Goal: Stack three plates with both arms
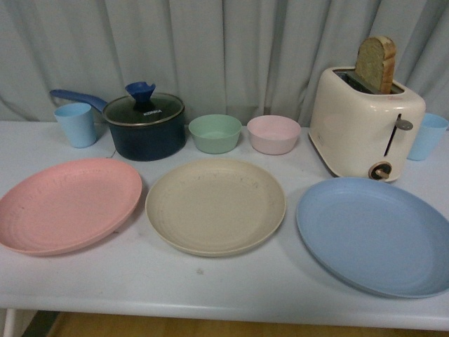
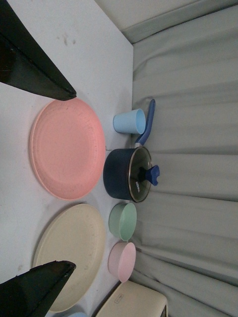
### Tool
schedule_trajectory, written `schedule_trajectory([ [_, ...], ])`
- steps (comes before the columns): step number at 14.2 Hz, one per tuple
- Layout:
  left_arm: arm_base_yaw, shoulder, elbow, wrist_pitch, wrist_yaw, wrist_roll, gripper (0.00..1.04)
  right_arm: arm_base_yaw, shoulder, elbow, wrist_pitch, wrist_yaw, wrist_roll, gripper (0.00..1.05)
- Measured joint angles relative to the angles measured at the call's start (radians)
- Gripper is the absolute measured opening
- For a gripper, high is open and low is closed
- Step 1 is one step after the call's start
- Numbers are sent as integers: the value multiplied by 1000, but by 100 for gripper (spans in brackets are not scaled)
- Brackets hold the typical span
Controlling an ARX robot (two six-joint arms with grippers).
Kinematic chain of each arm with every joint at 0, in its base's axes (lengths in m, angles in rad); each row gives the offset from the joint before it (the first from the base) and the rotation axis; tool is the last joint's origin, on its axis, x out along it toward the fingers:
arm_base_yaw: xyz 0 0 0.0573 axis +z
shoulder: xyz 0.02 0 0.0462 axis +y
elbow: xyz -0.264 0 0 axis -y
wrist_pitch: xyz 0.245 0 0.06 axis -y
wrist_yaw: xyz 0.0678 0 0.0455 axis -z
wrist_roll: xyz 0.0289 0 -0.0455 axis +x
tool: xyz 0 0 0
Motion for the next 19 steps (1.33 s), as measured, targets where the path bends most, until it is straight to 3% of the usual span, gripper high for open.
schedule_trajectory([
  [19,0,0,0,0,0,0,98,0,0,0,0,0,0,98],
])
